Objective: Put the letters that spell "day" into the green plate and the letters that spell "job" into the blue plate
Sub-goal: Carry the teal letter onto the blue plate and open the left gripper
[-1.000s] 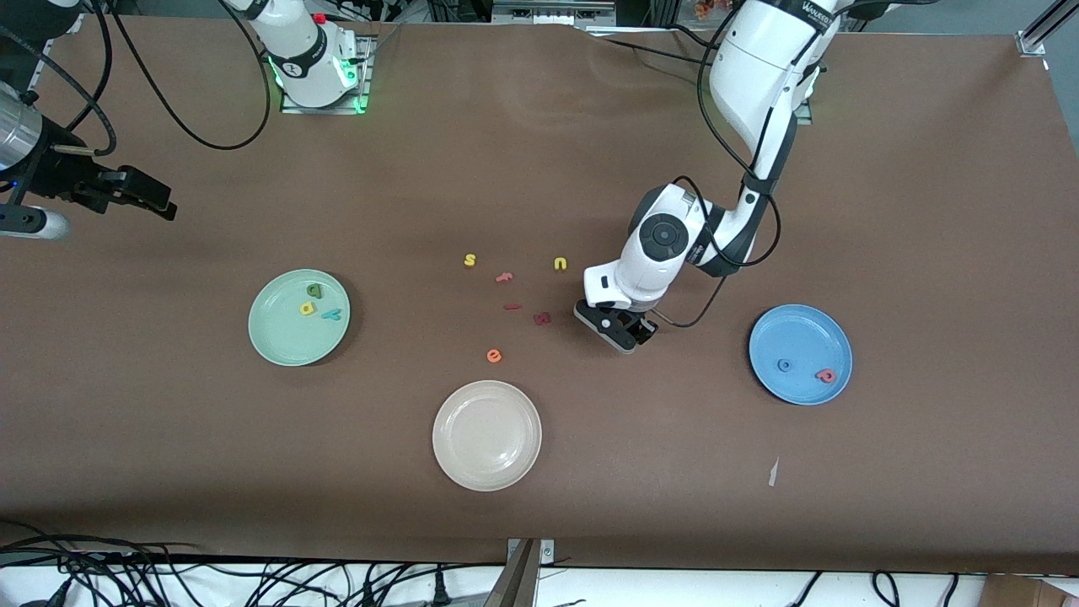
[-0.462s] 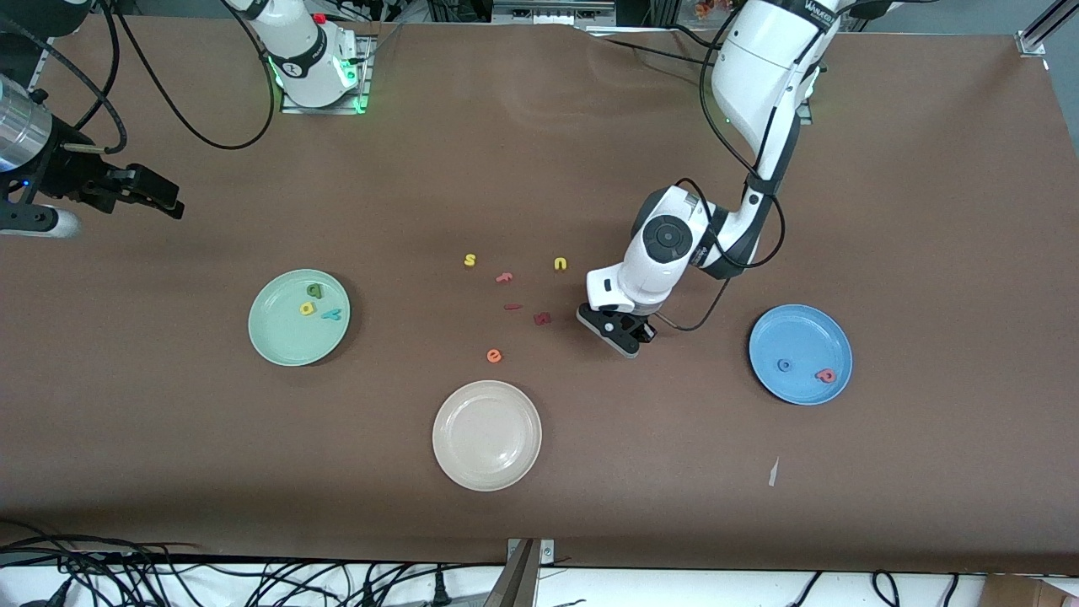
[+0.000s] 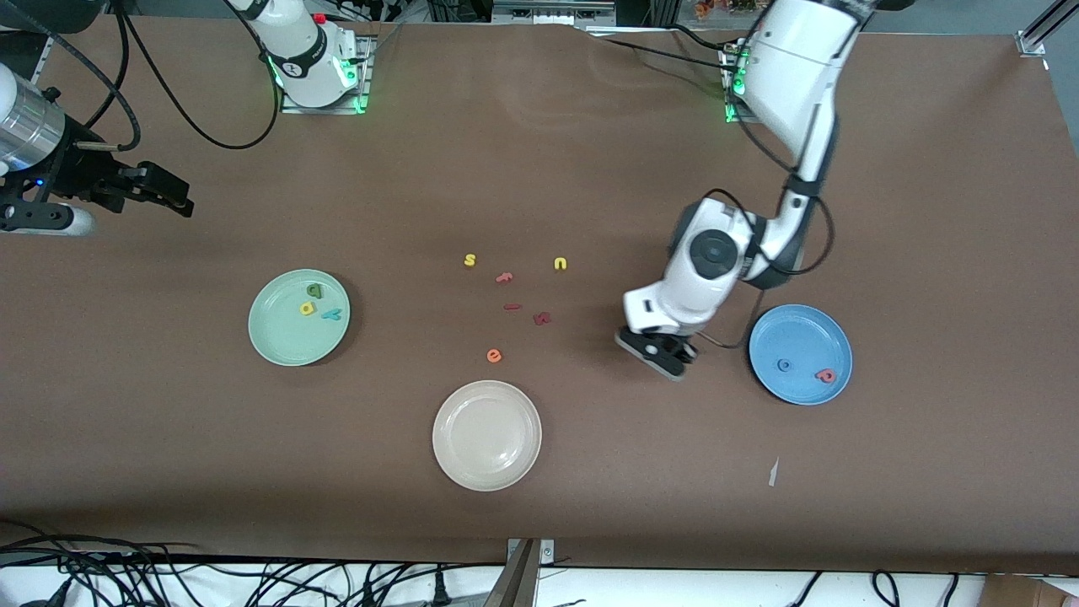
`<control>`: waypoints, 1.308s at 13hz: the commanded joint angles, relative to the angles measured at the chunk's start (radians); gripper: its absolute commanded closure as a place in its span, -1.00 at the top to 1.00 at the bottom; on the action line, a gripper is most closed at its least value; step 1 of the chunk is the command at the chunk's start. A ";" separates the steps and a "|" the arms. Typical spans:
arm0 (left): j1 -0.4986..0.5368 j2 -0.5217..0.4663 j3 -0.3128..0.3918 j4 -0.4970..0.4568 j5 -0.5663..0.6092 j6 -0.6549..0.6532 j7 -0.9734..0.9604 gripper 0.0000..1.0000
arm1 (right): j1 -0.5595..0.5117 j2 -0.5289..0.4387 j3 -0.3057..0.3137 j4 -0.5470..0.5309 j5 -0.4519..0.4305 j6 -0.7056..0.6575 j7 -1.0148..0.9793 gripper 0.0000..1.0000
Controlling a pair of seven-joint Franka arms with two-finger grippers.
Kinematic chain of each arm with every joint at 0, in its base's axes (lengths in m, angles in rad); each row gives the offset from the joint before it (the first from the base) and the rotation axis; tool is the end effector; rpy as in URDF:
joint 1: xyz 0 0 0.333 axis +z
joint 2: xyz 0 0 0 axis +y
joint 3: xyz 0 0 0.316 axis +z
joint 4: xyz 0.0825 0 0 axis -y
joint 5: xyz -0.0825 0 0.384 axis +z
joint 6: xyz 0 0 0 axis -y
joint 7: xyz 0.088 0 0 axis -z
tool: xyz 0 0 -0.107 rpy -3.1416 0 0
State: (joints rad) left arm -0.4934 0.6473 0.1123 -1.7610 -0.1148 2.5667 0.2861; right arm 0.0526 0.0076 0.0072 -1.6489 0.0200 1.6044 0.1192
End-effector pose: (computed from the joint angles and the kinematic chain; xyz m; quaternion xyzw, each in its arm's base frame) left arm 0.6280 -0.2577 0.2158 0.9515 -0.2964 0.0818 0.0061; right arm 0.5557 0.0353 0.5863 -0.9992 0.0303 0.0268 0.0076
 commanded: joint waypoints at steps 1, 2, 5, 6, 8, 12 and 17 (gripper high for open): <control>0.160 -0.105 -0.016 -0.060 0.038 -0.075 0.094 -1.00 | -0.002 0.002 0.003 0.018 -0.005 -0.017 -0.003 1.00; 0.223 -0.136 -0.022 -0.095 0.040 -0.079 0.128 -1.00 | -0.002 0.002 0.002 0.018 -0.002 -0.018 -0.001 1.00; 0.326 -0.207 -0.022 -0.165 0.038 -0.080 0.275 -1.00 | -0.002 0.002 0.000 0.018 -0.002 -0.020 -0.001 1.00; 0.346 -0.221 -0.022 -0.191 0.038 -0.080 0.297 -1.00 | -0.002 0.002 0.000 0.018 0.000 -0.024 0.000 1.00; 0.363 -0.222 -0.022 -0.218 0.037 -0.080 0.301 -0.93 | -0.002 0.002 0.002 0.018 0.000 -0.026 0.005 1.00; 0.363 -0.245 -0.022 -0.265 0.029 -0.080 0.288 1.00 | -0.002 0.002 0.000 0.018 0.000 -0.026 0.007 1.00; 0.398 -0.491 -0.022 -0.464 0.030 -0.080 0.289 1.00 | -0.002 0.002 0.000 0.017 0.005 -0.026 0.008 1.00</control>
State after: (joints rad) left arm -0.1208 0.3603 0.1017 -2.0619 -0.1065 2.4902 0.5767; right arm 0.0522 0.0076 0.0069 -1.6484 0.0206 1.5976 0.1202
